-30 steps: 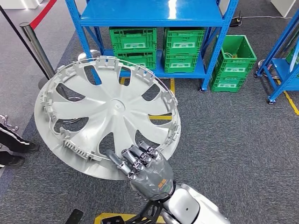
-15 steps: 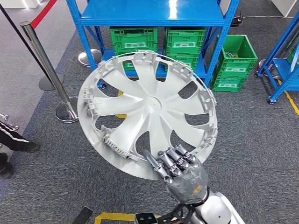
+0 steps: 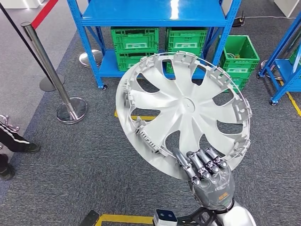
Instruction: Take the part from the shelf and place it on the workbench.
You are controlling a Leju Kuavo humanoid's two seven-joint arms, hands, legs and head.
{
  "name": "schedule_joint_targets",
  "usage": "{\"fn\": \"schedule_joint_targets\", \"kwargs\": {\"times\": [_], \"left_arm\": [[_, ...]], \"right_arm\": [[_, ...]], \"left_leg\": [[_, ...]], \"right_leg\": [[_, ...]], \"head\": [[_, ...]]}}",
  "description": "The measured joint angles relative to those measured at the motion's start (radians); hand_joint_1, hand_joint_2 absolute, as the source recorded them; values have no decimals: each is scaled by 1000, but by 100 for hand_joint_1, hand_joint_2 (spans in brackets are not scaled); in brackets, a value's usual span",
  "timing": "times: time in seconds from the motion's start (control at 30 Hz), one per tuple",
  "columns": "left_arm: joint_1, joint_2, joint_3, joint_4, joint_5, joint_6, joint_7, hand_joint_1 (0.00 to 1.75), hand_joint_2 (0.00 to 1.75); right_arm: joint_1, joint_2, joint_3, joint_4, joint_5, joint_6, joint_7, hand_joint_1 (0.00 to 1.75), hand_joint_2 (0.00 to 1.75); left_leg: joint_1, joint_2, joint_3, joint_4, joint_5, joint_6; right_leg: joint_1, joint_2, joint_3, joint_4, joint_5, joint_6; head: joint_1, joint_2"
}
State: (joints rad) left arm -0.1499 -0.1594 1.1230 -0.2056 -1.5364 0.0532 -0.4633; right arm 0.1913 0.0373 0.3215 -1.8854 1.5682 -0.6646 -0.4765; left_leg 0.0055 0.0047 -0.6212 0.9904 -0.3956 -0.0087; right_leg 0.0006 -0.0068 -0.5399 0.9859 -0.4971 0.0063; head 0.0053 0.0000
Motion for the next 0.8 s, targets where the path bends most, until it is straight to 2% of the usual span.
{"fn": "schedule_joint_targets", "kwargs": {"times": [0.1, 0.23, 0.4, 0.8], "left_arm": [[3, -7, -8, 0, -4, -1, 4, 0, 175], [1, -19, -23, 0, -4, 15, 3, 0, 175], [-12, -22, -41, 0, 1, 23, 12, 0, 175], [-13, -35, -75, 0, 22, 29, 15, 0, 175]], "right_arm": [[27, 24, -34, -15, 0, 0, -42, 175, 175], [41, 49, -61, -24, 0, 0, -56, 175, 175], [39, 70, -72, -25, 0, 0, -33, 175, 175], [55, 82, -85, -35, 0, 0, 8, 175, 175]], "left_leg": [[0, 0, 0, 0, 0, 0], [0, 0, 0, 0, 0, 0], [0, 0, 0, 0, 0, 0], [0, 0, 0, 0, 1, 1]], "right_leg": [[0, 0, 0, 0, 0, 0], [0, 0, 0, 0, 0, 0], [0, 0, 0, 0, 0, 0], [0, 0, 0, 0, 1, 1]], "head": [[0, 0], [0, 0], [0, 0], [0, 0]]}}
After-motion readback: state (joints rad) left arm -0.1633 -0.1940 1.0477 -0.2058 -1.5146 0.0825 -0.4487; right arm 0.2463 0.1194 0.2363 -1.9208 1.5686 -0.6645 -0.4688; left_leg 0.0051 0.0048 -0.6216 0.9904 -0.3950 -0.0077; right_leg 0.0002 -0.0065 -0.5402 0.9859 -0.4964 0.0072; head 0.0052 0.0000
